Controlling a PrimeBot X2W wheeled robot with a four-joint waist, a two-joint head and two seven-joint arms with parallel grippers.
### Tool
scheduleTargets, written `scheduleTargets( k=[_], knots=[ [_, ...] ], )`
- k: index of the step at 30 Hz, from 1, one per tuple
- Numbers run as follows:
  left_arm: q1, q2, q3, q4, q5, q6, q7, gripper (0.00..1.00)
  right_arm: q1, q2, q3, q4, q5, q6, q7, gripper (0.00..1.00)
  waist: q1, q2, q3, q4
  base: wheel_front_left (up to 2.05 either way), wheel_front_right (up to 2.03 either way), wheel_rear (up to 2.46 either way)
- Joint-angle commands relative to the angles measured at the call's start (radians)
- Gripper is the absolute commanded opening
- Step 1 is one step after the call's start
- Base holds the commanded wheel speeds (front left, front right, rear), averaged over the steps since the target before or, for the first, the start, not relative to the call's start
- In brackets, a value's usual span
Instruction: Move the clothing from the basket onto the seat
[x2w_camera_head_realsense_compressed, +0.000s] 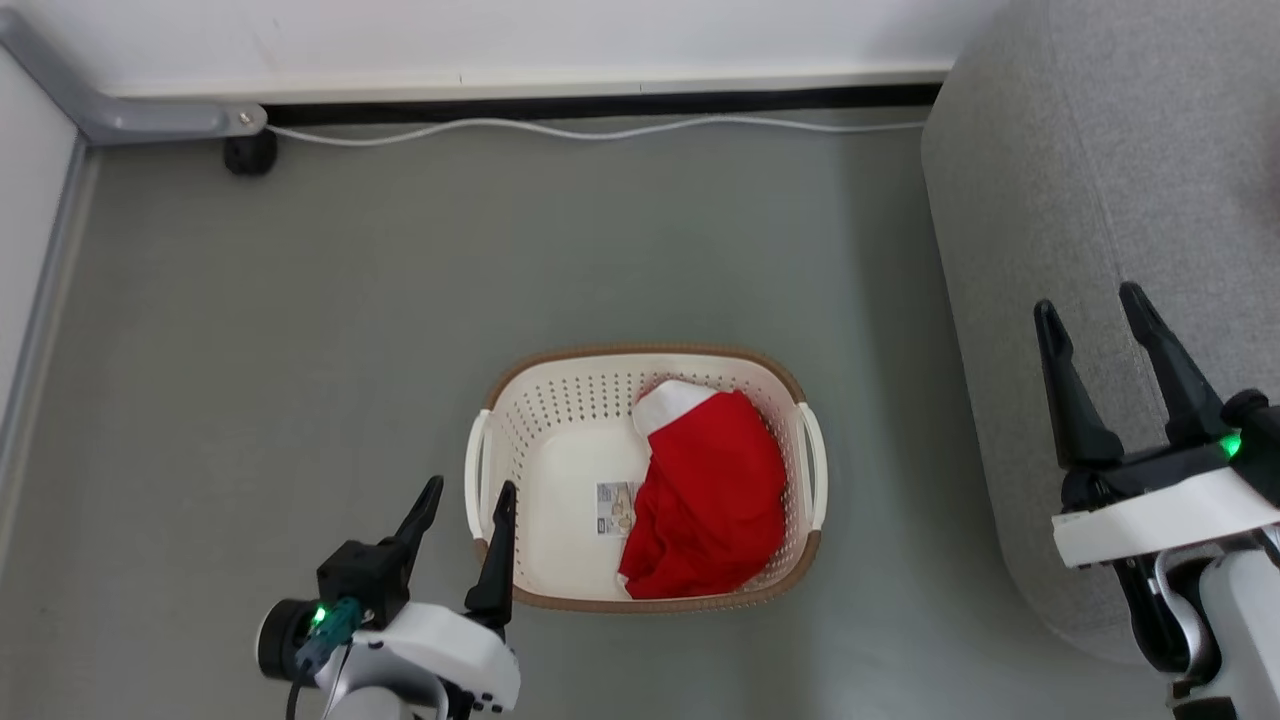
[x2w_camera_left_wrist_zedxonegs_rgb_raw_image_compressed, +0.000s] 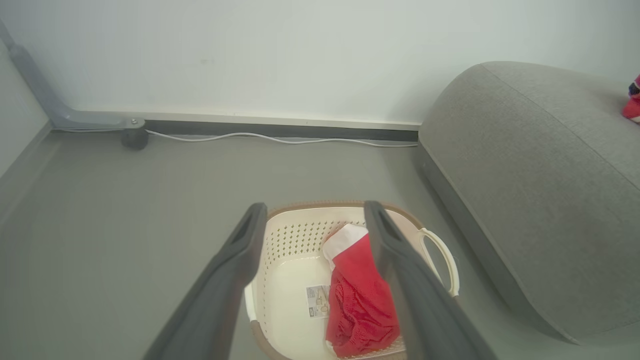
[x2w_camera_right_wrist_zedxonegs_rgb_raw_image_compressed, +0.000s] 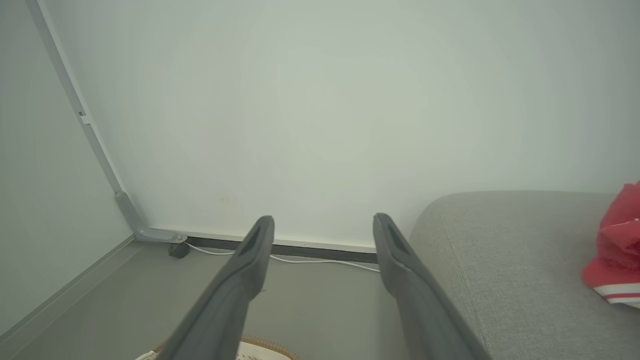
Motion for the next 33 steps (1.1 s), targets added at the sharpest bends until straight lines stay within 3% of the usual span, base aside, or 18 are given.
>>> scheduleTargets(
  k=[1,17,33],
  knots=[
    [-0.061,0.006,0.006,0.001,-0.020,0.009,-0.006,1.00,-0.035,-0.023,0.027,-0.040,0.008,0.004,-0.006,1.00,0.0000,0.0000,0.076,-0.030,0.00,0.00,0.00],
    [-0.371,0.006,-0.165,0.292,-0.181,-0.005,-0.006,1.00,-0.185,-0.021,0.081,-0.145,0.044,0.004,-0.006,1.00,0.0000,0.0000,0.332,-0.130,0.00,0.00,0.00],
    [-0.739,0.005,-0.295,0.610,-0.339,-0.078,0.013,1.00,-0.302,0.027,0.143,-0.261,0.060,0.004,-0.006,1.00,0.0000,0.0000,0.535,-0.242,0.00,0.00,0.00]
  ],
)
